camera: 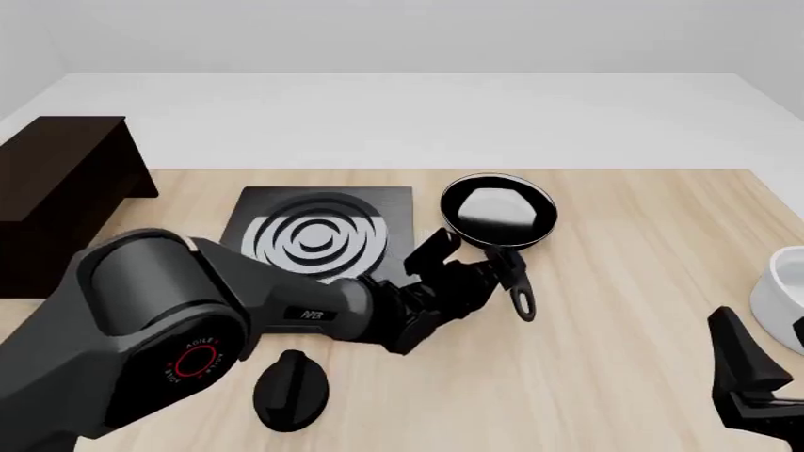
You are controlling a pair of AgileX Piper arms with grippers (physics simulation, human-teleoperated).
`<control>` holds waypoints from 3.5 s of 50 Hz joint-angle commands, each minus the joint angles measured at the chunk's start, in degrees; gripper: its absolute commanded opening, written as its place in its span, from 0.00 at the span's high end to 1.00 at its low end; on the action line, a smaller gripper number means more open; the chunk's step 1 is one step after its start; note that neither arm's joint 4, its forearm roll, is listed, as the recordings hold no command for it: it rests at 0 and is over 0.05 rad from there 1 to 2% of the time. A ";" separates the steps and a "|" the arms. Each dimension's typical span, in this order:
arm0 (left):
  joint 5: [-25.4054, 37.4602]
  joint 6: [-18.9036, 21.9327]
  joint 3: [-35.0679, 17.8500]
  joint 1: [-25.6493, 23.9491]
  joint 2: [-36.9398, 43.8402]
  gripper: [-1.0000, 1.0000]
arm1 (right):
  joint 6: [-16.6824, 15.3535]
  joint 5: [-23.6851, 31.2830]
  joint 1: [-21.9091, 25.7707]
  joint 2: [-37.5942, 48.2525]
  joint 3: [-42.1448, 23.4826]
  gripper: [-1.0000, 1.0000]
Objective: Put the frying pan on top of the cabinet.
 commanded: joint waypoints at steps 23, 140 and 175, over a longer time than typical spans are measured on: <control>-0.32 -1.16 -2.87 -1.57 3.23 0.00 | 0.28 1.01 -0.23 -1.13 0.01 0.00; -4.47 1.18 5.12 1.55 -11.43 1.00 | 0.48 0.51 -0.36 -0.62 -0.04 0.00; -3.14 6.98 16.77 11.60 -37.88 1.00 | 0.16 2.12 0.18 -2.32 -0.03 0.00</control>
